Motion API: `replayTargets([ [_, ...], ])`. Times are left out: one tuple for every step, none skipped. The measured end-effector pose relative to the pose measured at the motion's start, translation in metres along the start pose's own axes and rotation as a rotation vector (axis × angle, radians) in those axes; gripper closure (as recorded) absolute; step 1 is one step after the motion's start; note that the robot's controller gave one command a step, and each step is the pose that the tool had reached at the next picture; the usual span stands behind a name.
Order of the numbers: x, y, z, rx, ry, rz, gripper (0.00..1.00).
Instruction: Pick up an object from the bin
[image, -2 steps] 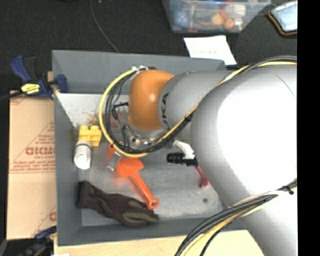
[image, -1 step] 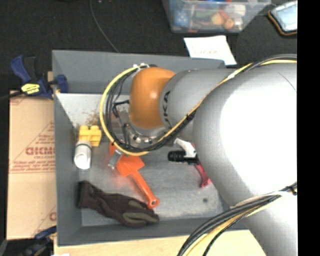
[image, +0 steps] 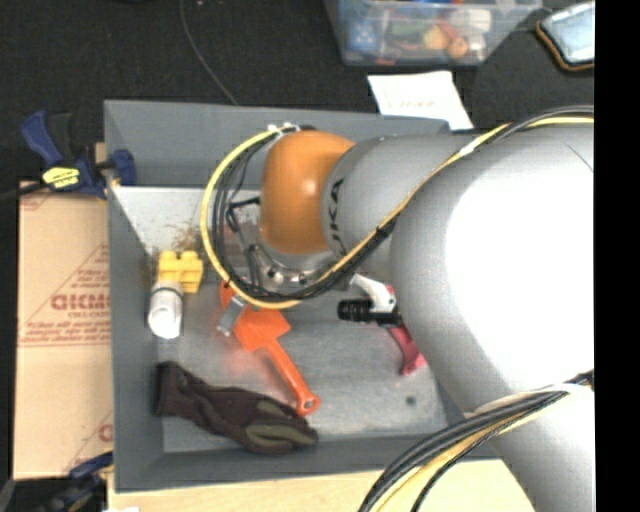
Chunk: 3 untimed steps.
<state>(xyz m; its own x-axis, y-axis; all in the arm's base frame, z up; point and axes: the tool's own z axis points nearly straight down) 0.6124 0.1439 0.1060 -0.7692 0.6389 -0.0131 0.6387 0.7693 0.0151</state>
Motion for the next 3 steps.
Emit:
replayTargets([
  [-0.001, 0.0, -0.01, -0.002, -0.002, 0.0, 1.0],
  [-0.001, 0.0, -0.033, 0.0, 0.0, -0.001, 1.0],
  [-0.002, 0.001, -0.052, -0.002, -0.002, -0.003, 1.0],
])
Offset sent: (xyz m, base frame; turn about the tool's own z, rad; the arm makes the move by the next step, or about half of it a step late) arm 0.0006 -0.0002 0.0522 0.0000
